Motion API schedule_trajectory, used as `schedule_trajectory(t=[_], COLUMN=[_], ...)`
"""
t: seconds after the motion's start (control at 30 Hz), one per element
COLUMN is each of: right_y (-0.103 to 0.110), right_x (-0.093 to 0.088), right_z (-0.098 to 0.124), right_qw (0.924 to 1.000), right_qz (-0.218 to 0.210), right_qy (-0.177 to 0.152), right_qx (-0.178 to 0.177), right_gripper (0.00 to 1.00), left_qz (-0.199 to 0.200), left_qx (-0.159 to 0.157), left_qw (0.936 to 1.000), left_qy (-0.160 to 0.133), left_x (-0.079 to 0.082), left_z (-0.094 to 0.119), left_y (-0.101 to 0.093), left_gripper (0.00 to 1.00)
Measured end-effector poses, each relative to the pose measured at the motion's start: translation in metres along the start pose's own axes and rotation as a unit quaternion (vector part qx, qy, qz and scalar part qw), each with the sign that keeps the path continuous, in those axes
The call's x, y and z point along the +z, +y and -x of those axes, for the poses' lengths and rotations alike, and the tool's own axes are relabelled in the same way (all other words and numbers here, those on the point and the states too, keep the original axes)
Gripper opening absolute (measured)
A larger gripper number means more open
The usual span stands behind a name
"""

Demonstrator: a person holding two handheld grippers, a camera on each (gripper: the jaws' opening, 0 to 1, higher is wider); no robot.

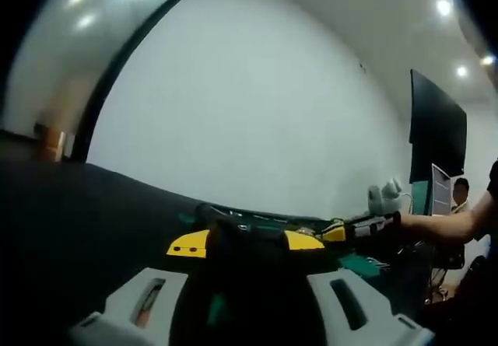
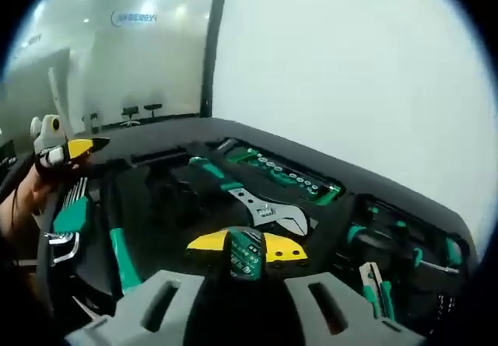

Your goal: Pick up the tools and put them into their designated positions in the toolbox.

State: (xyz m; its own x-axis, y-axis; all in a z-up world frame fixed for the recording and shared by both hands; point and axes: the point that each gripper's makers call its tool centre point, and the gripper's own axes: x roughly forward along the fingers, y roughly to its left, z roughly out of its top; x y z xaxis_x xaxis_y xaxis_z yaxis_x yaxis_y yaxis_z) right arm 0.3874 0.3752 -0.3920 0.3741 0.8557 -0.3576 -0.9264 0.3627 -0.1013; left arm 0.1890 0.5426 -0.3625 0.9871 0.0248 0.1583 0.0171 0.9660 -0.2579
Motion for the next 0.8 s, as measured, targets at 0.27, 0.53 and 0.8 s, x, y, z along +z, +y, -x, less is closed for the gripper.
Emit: schedule_trajectory(t=[0.27,0.53,0.8], right_y=[-0.001,-0.067,-0.117], right_x=[0.027,0.082,0.061], right_z=[0.045,0.178,0.26], right_qw=[0.998,0.9714,0.9493], right_qz=[-0.026,0.004,-0.047], right_qy=[-0.034,-0.228,-0.284], right_qx=[0.046,-0.065,-0.127], right_gripper=[0.39,0.33,0.33], left_qz=[-0.001,0.003,-0.011], left_qx=[-0.005,-0.007,-0.005], left_qw=[1.0,0.9999,0.9999], left_qy=[-0.002,-0.012,0.004], left_x=[0.002,0.006,-0.002], left_z=[-0.003,-0.001,-0.004], left_y=[0.014,0.014,0.011], left_gripper=[0.36,0.36,0.36])
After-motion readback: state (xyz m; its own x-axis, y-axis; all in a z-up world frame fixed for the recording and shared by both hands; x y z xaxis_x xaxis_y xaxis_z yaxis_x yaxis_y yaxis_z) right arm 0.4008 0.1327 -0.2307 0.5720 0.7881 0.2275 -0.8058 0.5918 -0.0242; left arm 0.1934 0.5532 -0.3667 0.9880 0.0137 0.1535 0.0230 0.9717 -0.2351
